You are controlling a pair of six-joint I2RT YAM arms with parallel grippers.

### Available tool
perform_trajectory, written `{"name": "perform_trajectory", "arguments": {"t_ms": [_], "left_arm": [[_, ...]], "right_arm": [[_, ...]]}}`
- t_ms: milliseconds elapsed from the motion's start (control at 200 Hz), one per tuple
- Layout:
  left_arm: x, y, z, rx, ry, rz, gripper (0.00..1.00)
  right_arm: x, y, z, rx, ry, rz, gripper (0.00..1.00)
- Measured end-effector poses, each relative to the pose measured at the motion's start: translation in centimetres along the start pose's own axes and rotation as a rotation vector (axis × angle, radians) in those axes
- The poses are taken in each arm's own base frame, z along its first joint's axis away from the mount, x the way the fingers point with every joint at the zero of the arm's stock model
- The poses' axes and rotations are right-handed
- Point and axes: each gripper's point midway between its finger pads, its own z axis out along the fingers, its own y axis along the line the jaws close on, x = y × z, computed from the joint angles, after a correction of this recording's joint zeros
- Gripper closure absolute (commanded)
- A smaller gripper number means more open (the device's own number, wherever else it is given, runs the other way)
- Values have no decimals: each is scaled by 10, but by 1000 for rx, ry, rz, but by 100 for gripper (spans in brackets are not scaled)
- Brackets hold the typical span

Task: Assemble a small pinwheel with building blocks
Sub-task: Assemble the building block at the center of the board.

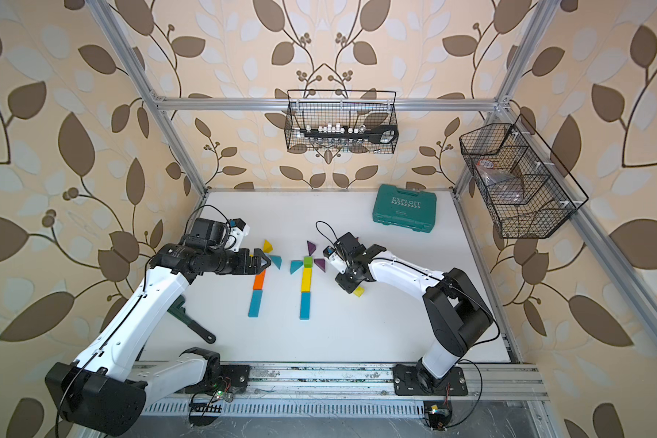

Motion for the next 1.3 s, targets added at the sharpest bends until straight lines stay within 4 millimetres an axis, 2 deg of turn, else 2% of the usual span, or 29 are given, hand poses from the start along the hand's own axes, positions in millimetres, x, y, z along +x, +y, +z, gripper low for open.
{"name": "perform_trajectory", "arguments": {"t_ms": [225, 475, 880, 985, 1125, 1300], "left_arm": [[0, 0, 0, 0, 0, 1, 1], [1, 1, 1, -1, 3, 0, 1], [3, 2, 2, -5, 10, -2, 1], [3, 2, 2, -4, 9, -2, 1], [3, 2, 3, -5, 10, -2, 1], [3, 2, 3, -5, 13, 0, 1]], "right_arm": [[11, -24, 7, 154, 23, 346, 100], [29, -35, 40, 257, 107, 473, 100], [4, -41, 52, 296, 84, 570, 100], [3, -42, 53, 302, 84, 583, 84], [5, -43, 52, 312, 85, 600, 84], [6, -44, 51, 321, 85, 619, 78]]}}
